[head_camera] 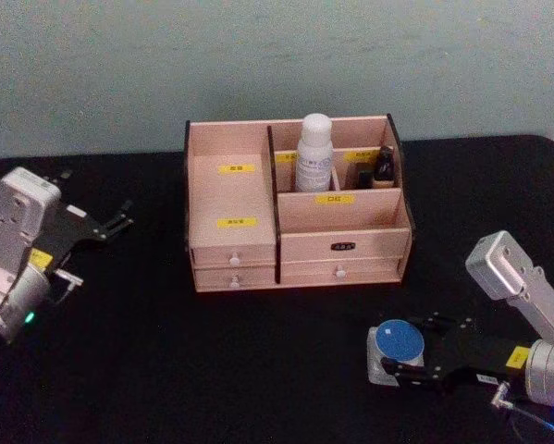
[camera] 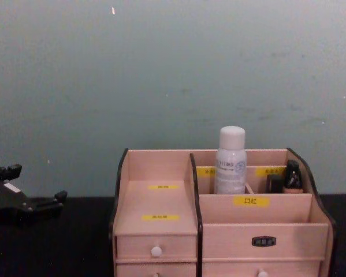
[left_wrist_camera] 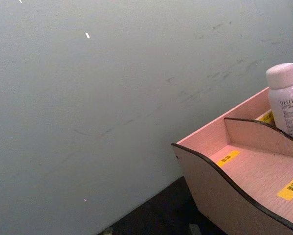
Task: Pick up the facial cleanser and watermelon frost from the table and place them into the tiered storage box.
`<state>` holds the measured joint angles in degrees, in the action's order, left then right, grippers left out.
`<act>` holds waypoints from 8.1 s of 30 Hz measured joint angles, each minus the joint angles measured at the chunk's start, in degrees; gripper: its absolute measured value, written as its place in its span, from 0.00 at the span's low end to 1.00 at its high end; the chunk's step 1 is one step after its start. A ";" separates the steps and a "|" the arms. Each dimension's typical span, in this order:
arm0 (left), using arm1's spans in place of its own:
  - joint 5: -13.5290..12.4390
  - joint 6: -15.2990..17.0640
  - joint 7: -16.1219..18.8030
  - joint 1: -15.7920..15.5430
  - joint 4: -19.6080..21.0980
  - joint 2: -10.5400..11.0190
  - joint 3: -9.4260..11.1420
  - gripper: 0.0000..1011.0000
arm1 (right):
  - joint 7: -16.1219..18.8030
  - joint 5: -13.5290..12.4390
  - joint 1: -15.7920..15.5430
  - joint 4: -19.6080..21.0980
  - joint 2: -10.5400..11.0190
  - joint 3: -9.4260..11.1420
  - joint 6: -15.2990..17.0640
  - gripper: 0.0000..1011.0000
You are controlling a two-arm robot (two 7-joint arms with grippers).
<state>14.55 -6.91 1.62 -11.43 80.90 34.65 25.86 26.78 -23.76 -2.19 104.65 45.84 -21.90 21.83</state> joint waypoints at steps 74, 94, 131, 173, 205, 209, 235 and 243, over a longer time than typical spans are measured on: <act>0.00 0.00 0.00 0.00 0.00 0.00 0.00 0.99 | 4.52 1.19 25.35 -4.18 -9.22 -8.35 5.32 0.71; 0.00 0.00 0.00 0.00 0.00 0.00 0.00 0.99 | 7.54 4.51 42.22 -27.34 -23.11 -16.62 2.21 0.71; 0.00 0.00 0.00 0.00 0.00 0.00 0.00 0.99 | 9.38 6.49 48.78 -43.67 -31.26 -19.35 1.25 0.71; 0.00 0.00 0.00 0.00 0.00 0.00 0.00 0.99 | 2.59 1.93 39.27 -22.89 -24.38 -10.85 -4.10 0.99; 0.00 0.00 0.00 0.00 0.00 0.00 0.00 0.99 | -31.62 8.55 -2.22 -4.96 -22.58 14.27 -17.79 0.99; 0.00 0.00 0.00 0.00 0.00 0.00 0.00 0.99 | -31.29 8.65 -2.22 -6.70 -23.34 14.35 -17.01 0.99; 0.00 0.00 0.00 0.00 0.00 0.00 0.00 0.99 | -25.70 11.29 0.81 -12.26 -26.14 13.21 -12.29 0.99; 0.00 0.00 0.00 0.00 0.00 0.00 0.00 0.99 | -25.75 11.24 0.75 -12.23 -26.06 13.22 -12.35 0.99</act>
<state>14.55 -6.91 1.62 -11.43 80.90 34.65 25.86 1.03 -12.53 -1.44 92.42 19.78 -8.69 9.48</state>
